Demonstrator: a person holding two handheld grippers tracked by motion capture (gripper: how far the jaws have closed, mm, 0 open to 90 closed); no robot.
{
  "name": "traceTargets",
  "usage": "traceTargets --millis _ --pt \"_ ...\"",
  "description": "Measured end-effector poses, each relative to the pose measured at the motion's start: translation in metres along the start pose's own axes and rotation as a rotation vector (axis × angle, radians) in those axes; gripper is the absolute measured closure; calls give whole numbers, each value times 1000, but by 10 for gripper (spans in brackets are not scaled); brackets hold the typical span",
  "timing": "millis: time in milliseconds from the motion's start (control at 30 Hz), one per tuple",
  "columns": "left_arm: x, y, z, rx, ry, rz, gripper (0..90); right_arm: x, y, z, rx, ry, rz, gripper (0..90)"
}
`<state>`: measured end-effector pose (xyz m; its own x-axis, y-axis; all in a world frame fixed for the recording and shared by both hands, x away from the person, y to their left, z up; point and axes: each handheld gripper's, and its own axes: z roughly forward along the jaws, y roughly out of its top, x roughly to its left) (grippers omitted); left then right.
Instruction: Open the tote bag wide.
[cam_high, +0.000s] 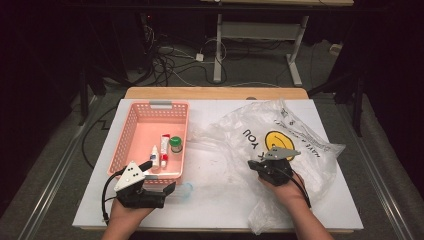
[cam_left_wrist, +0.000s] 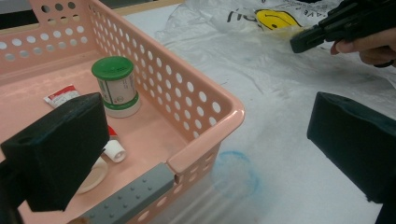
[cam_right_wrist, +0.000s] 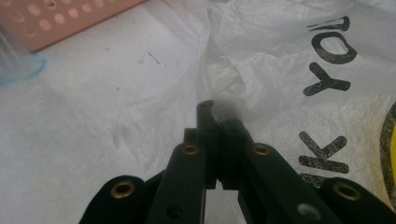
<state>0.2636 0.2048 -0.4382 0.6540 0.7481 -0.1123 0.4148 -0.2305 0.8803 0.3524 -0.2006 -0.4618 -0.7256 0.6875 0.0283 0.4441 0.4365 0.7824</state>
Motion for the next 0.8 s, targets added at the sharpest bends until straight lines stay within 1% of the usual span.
traceTargets --millis 333,500,600,733,800 --pt "-2 0 0 -2 0 -3 0 -9 8 -31 -133 -43 5 900" --pt "-2 -1 1 1 -3 0 0 -10 14 -47 -201 -72 12 900" --pt "-1 -1 1 -3 -5 -11 0 -11 19 -56 -243 -79 12 900" --pt "0 -1 2 -4 -8 -11 0 -9 25 -62 -271 -90 11 900" --pt "0 -1 2 -5 -14 -12 0 -8 30 -64 -274 -103 -2 900"
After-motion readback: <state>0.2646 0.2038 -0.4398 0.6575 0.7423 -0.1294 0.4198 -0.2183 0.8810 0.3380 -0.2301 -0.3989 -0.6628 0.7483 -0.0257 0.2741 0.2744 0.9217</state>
